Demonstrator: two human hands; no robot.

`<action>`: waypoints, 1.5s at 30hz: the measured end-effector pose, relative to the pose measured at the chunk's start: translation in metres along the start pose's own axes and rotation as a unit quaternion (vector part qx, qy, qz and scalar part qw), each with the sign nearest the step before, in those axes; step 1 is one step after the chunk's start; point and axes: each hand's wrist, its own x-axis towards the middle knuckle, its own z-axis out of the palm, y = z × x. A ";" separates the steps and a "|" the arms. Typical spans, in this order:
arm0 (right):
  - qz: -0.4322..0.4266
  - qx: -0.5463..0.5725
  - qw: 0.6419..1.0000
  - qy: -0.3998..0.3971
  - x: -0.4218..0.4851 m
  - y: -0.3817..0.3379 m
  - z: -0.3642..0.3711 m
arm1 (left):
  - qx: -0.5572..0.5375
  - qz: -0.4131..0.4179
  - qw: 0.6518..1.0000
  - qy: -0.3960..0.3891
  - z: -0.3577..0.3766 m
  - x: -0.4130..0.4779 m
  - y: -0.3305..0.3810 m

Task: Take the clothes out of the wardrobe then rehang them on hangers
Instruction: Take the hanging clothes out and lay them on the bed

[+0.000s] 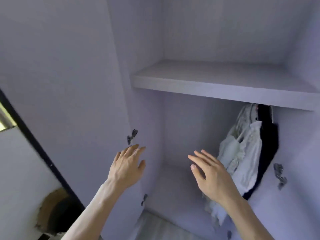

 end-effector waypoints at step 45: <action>0.453 0.353 0.812 0.101 0.221 0.277 0.015 | 0.000 0.230 0.917 0.325 0.071 0.329 0.169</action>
